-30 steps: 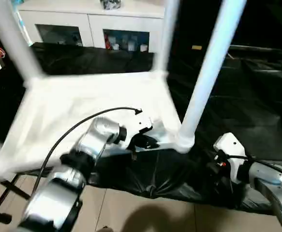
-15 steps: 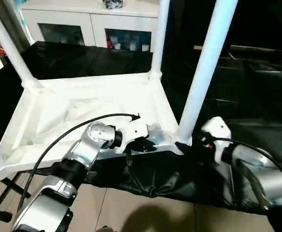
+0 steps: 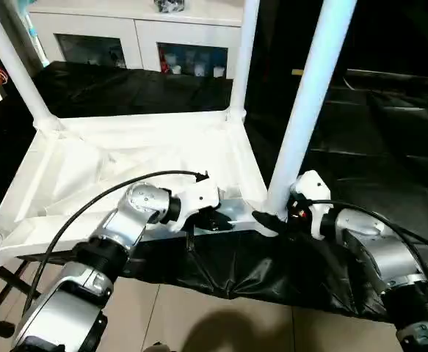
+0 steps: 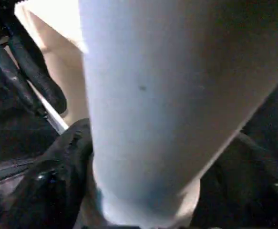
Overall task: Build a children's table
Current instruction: Rotate leg to tighten
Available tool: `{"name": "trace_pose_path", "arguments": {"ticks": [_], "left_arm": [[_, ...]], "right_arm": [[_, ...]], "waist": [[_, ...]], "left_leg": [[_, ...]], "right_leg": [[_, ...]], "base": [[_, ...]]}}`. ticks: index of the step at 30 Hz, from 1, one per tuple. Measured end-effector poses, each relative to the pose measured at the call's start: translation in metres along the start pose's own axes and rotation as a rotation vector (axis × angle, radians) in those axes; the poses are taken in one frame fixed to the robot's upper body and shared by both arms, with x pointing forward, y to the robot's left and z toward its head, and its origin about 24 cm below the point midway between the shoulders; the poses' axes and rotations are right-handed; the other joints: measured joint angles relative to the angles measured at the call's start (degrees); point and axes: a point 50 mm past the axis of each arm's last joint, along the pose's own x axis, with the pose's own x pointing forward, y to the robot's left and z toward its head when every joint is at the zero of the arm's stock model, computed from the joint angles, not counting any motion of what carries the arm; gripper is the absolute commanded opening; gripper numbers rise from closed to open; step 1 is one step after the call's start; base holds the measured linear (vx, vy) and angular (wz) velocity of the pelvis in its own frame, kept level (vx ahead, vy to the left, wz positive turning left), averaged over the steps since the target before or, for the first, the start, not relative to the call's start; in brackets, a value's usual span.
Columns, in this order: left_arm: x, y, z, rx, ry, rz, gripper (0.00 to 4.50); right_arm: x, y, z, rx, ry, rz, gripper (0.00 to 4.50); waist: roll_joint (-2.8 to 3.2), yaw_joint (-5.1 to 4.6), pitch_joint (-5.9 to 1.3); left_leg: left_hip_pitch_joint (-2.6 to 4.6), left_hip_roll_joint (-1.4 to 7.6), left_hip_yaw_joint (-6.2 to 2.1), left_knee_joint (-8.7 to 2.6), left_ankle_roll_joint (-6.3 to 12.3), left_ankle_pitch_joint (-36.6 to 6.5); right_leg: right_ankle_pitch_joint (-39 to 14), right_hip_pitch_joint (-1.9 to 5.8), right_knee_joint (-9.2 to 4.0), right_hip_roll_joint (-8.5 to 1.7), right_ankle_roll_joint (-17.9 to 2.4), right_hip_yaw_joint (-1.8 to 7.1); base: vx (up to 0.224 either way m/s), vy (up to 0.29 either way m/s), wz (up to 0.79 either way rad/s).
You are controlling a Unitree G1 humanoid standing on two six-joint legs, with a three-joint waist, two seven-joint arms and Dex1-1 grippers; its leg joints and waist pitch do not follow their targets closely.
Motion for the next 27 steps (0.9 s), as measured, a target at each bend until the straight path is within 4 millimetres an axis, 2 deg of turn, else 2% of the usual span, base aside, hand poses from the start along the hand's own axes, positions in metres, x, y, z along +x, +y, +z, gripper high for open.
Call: {"name": "trace_pose_path", "arguments": {"ticks": [1,6,9,14,17,19,22,27], "left_arm": [[-0.001,0.001,0.0,0.0,0.003,0.002,0.0],[-0.002,0.006,-0.001,-0.017,0.008,0.018,0.0],[0.003,0.01,0.001,-0.044,0.002,0.055,0.0],[0.022,0.014,0.011,-0.07,0.004,0.129,0.0],[0.038,0.016,0.019,-0.094,0.011,0.195,0.0],[0.049,0.017,0.025,-0.105,0.021,0.25,0.0],[0.057,0.016,0.029,-0.106,0.024,0.28,0.0],[0.057,0.016,0.028,-0.071,0.022,0.288,0.0]], "right_arm": [[0.001,0.0,0.0,0.001,-0.003,0.005,3.41],[0.007,-0.001,0.0,0.012,-0.015,0.01,3.03],[0.011,-0.001,-0.001,0.038,-0.033,-0.056,2.8],[0.018,-0.001,-0.006,0.133,-0.064,-0.258,2.72],[0.026,-0.003,-0.006,0.233,-0.066,-0.445,2.72],[0.036,-0.007,-0.004,0.31,-0.063,-0.569,2.72],[0.041,-0.01,-0.002,0.356,-0.064,-0.647,2.72],[0.044,-0.01,0.0,0.329,-0.07,-0.654,2.72]], "waist": [[-0.05,-0.02,0.01],[-0.21,0.07,0.04],[-0.25,0.22,0.03],[-0.3,0.48,-0.02],[-0.34,0.67,-0.06],[-0.35,0.46,-0.1],[-0.37,0.34,-0.18],[-0.38,0.25,-0.17]], "left_leg": [[0.0,0.0,0.01,0.0,0.0,0.0],[-0.01,0.01,0.02,0.0,0.03,0.0],[-0.02,0.0,0.04,0.01,0.03,0.0],[0.03,-0.01,0.12,0.01,-0.06,0.0],[0.1,-0.03,0.2,0.02,-0.11,0.0],[0.14,-0.07,0.22,0.01,-0.14,0.0],[0.15,-0.06,0.22,0.0,-0.15,0.0],[0.12,-0.05,0.21,-0.09,-0.16,0.0]], "right_leg": [[0.0,-0.01,0.0,0.0,0.0,0.01],[0.0,-0.02,-0.02,0.0,0.0,0.0],[0.0,-0.02,-0.05,-0.01,0.0,0.01],[0.0,0.07,-0.06,-0.08,0.0,0.01],[0.0,0.18,-0.07,-0.14,-0.1,0.03],[0.1,0.21,-0.1,-0.17,-0.2,0.07],[0.1,0.24,-0.13,-0.17,-0.1,0.07],[0.1,0.17,-0.13,-0.16,-0.1,0.04]], "base": [[0.0,0.0,0.0],[0.0,0.0,0.0],[0.0,0.0,0.0],[0.0,0.0,0.0],[0.0,0.0,0.0],[0.0,0.0,0.0],[0.0,0.0,0.0],[0.0,0.0,0.0]]}}
